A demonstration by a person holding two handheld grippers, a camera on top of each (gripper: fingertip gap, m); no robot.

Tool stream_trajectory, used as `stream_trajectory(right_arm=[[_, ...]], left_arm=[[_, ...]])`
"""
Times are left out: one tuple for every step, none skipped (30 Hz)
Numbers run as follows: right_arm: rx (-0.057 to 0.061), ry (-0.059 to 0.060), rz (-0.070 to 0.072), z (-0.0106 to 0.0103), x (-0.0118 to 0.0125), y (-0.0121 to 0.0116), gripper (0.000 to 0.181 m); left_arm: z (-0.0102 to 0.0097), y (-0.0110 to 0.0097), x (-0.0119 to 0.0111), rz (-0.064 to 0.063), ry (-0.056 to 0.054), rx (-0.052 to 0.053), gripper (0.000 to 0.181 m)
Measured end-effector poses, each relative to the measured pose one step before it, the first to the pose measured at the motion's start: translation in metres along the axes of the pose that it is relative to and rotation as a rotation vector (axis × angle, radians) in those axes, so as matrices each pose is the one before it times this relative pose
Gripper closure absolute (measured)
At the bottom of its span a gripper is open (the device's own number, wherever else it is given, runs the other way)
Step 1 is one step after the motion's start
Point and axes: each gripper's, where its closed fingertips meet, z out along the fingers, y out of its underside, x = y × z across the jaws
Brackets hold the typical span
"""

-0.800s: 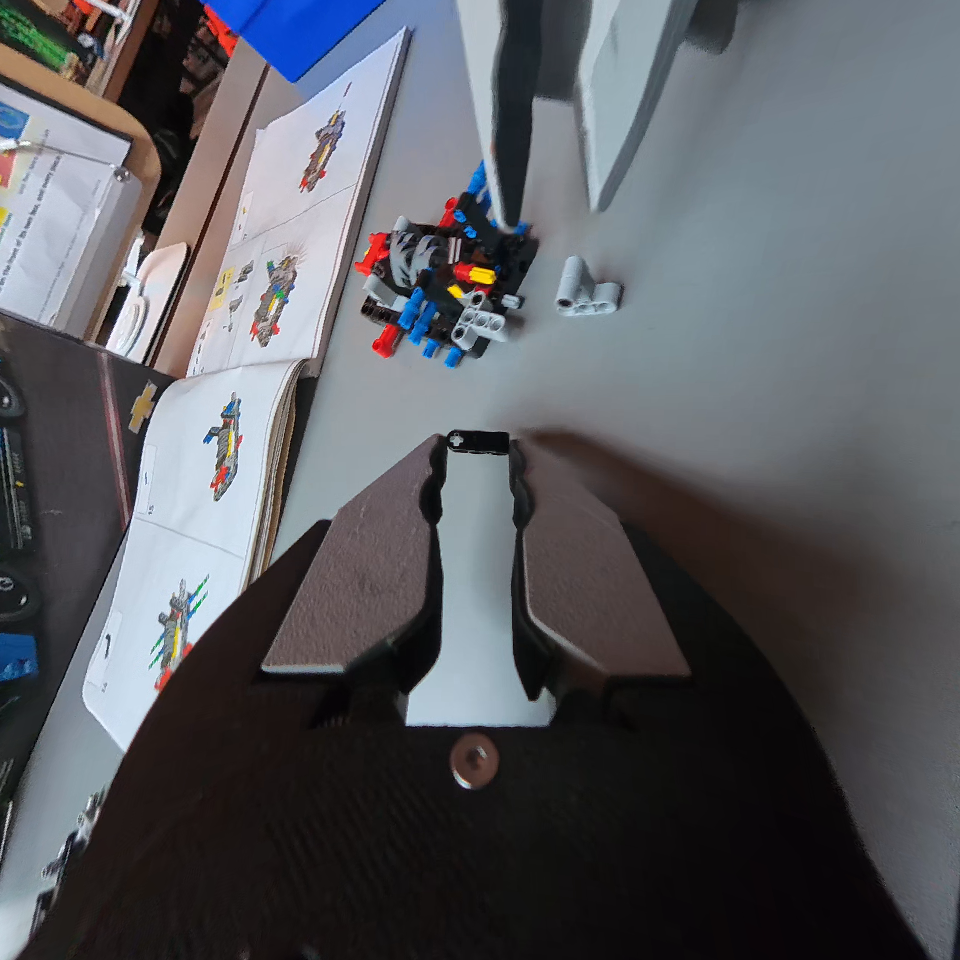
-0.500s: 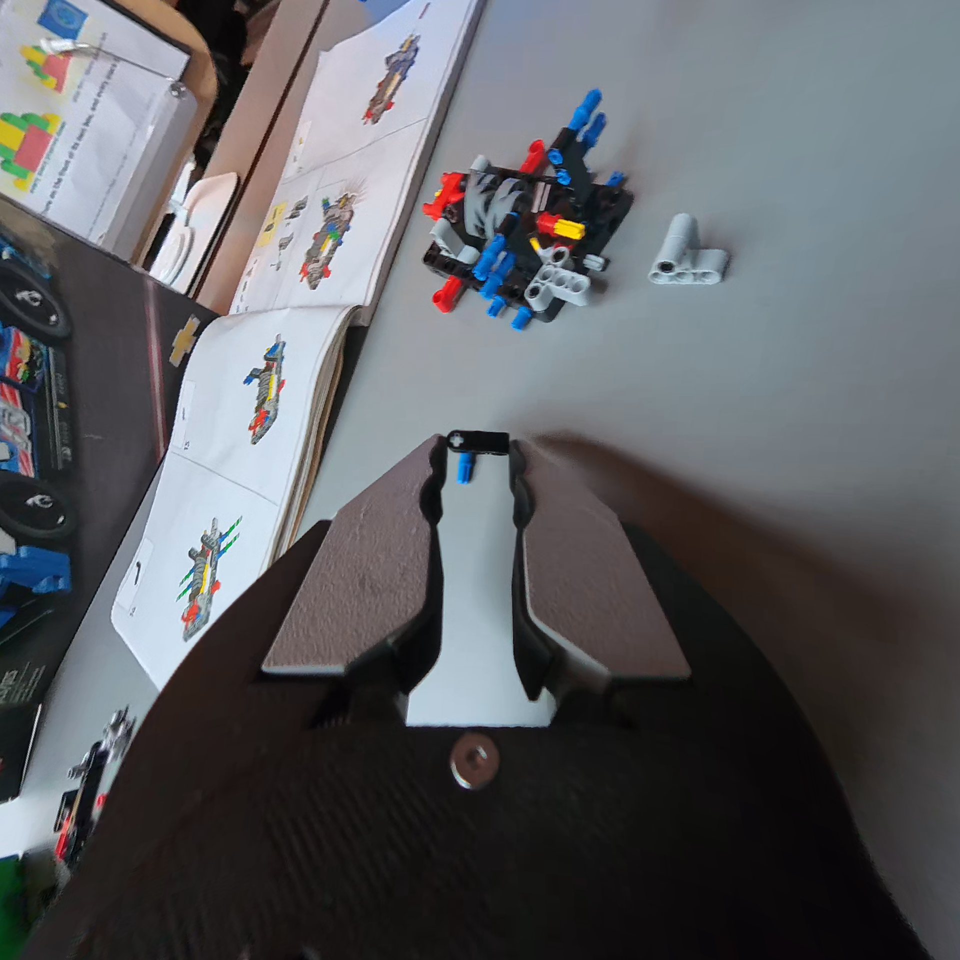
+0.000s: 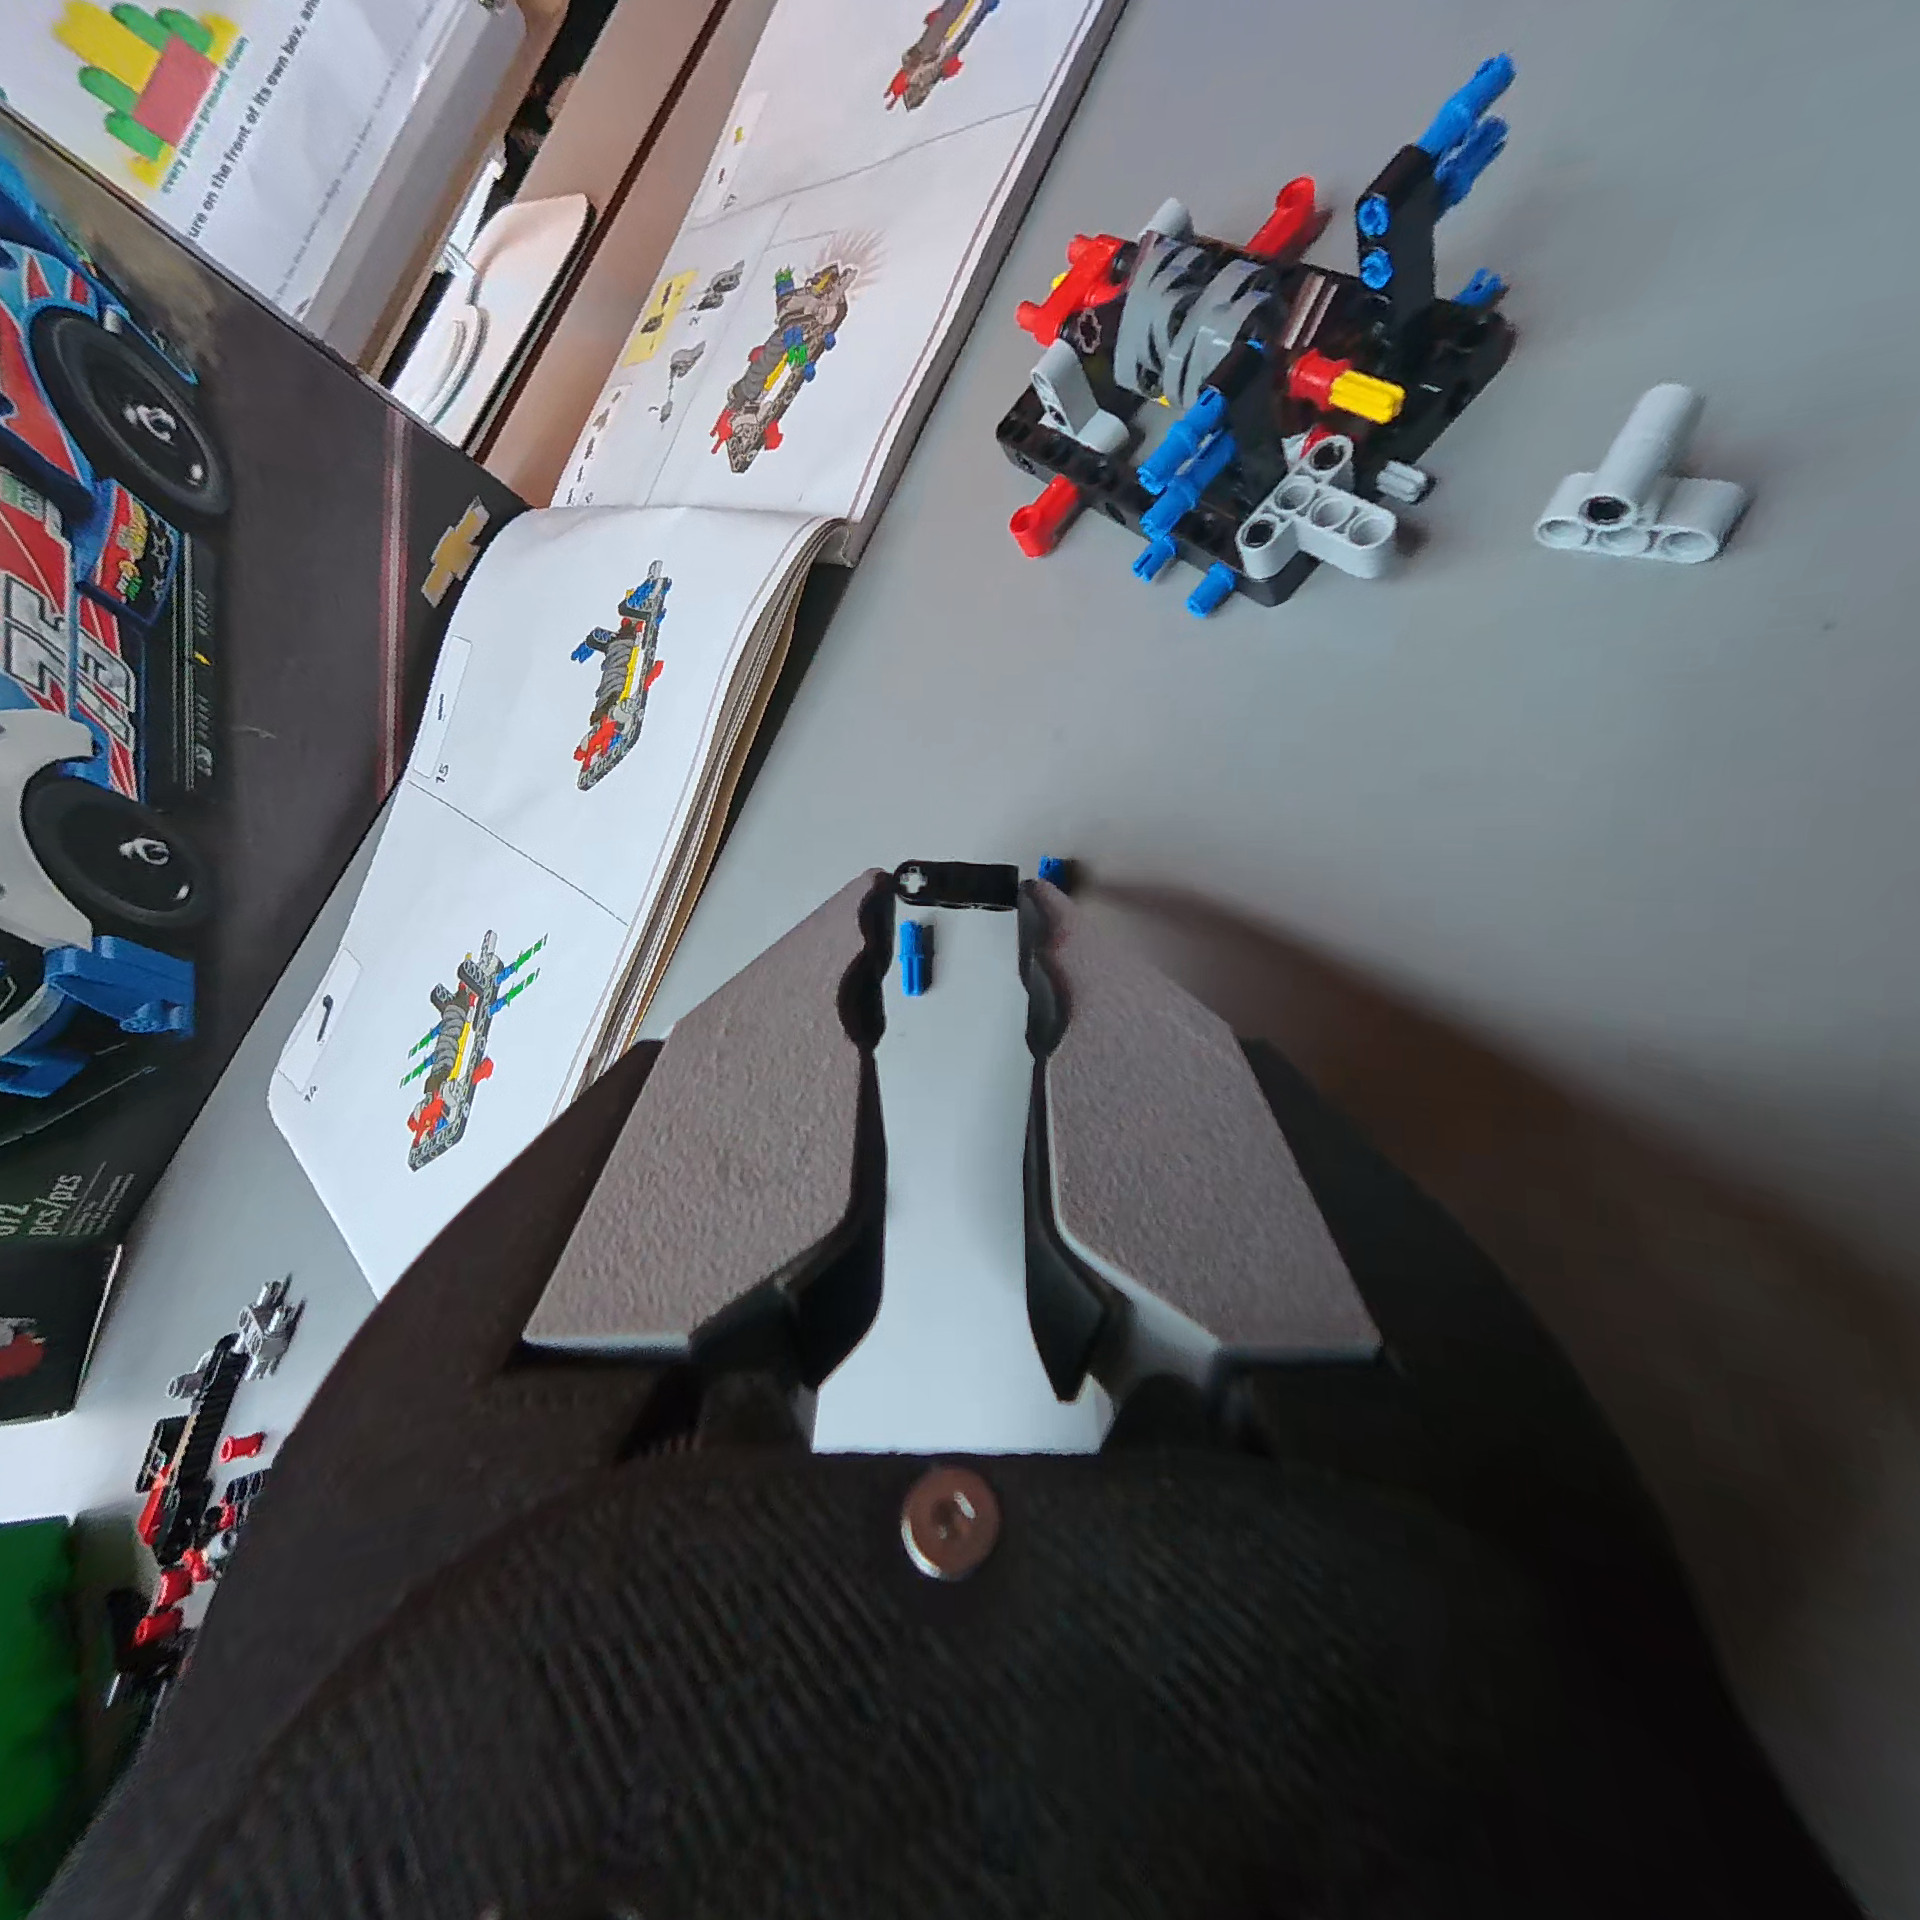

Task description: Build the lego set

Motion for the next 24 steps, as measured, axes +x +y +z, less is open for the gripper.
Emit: stream_trajectory(right_arm=[[0.0056,-0.0091,-0.0093,-0.00030,-0.00321,-0.00159,0.151],[0.0062,-0.0092,-0.0073,-0.00018,-0.00322,-0.00142,0.151],[0.0028,-0.0079,-0.0045,0.00021,-0.00291,-0.00056,0.151],[-0.0021,-0.0076,-0.0022,0.00077,-0.00258,0.00051,0.151],[-0.0066,-0.0093,-0.0006,0.00139,-0.00262,0.00124,0.150],[-0.0107,-0.0111,-0.0001,0.00177,-0.00287,0.00180,0.150],[-0.0117,-0.0107,-0.0022,0.00203,-0.00294,0.00188,0.150],[-0.0099,-0.0105,-0.0048,0.00199,-0.00310,0.00161,0.150],[-0.0103,-0.0089,-0.0047,0.00201,-0.00274,0.00150,0.150],[-0.0110,-0.0045,-0.0042,0.00176,-0.00200,0.00171,0.150],[-0.0092,0.0004,-0.0052,0.00129,-0.00117,0.00141,0.150],[-0.0069,0.0031,-0.0055,0.00074,-0.00084,0.00122,0.150],[-0.0050,0.0049,-0.0037,0.00048,-0.00024,0.00100,0.150],[-0.0042,0.0049,-0.0008,0.00045,-0.00003,0.00108,0.150],[-0.0059,0.0035,0.0008,0.00051,-0.00007,0.00120,0.150],[-0.0079,0.0043,0.0001,0.00079,0.00015,0.00141,0.149],[-0.0075,0.0053,-0.0024,0.00089,0.00016,0.00124,0.149],[-0.0073,0.0031,-0.0049,0.00109,-0.00033,0.00108,0.149],[-0.0087,0.0007,-0.0065,0.00110,-0.00083,0.00103,0.149],[-0.0080,-0.0003,-0.0080,0.00137,-0.00120,0.00086,0.149],[-0.0071,-0.0012,-0.0088,0.00142,-0.00150,0.00074,0.149],[-0.0084,-0.0006,-0.0084,0.00158,-0.00134,0.00077,0.149],[-0.0116,0.0049,-0.0070,0.00146,-0.00019,0.00129,0.149],[-0.0127,0.0080,-0.0055,0.00118,0.00035,0.00168,0.149]], left_arm=[[-0.00062,-0.00098,-0.00009,-0.0033,0.0016,0.0066,0.160],[-0.00073,-0.00057,-0.00063,-0.0060,-0.0008,0.0047,0.160],[-0.00054,-0.00032,-0.00073,-0.0043,-0.0016,0.0039,0.160],[-0.00013,0.00006,0.00006,-0.0025,0.0025,0.0011,0.160],[0.00015,0.00030,0.00091,0.0002,0.0064,-0.0018,0.160],[0.00036,0.00031,0.00115,0.0048,0.0053,-0.0033,0.160],[0.00001,-0.00014,0.00160,0.0073,0.0043,-0.0014,0.160],[-0.00040,-0.00089,0.00155,0.0091,0.0024,0.0031,0.160],[-0.00056,-0.00124,0.00085,0.0116,-0.0025,0.0035,0.160],[-0.00062,-0.00088,0.00033,0.0134,-0.0065,0.0011,0.160],[-0.00069,-0.00105,0.00034,0.0136,-0.0068,0.0027,0.160],[-0.00082,-0.00104,0.00047,0.0125,-0.0063,0.0034,0.160],[-0.00122,-0.00126,-0.00032,0.0099,-0.0094,0.0038,0.160],[-0.00121,-0.00197,0.00023,0.0068,-0.0051,0.0088,0.160],[-0.00125,-0.00233,0.00122,0.0039,0.0025,0.0123,0.160],[-0.00113,-0.00239,0.00119,0.0012,0.0044,0.0130,0.160],[-0.00091,-0.00112,0.00038,-0.0005,0.0011,0.0067,0.160],[-0.00053,-0.00021,0.00003,-0.0002,0.0003,0.0020,0.160],[-0.00007,0.00013,0.00101,-0.0017,0.0064,0.0010,0.160],[0.00005,0.00064,0.00164,-0.0080,0.0115,-0.0043,0.160],[-0.00005,0.00009,0.00205,-0.0169,0.0175,-0.0015,0.160],[-0.00044,0.00010,0.00261,-0.0358,0.0260,0.0010,0.160],[-0.00070,0.00035,0.00634,-0.0543,0.0583,-0.0027,0.160],[-0.00064,0.00237,0.01049,-0.0580,0.0916,-0.0263,0.160]])
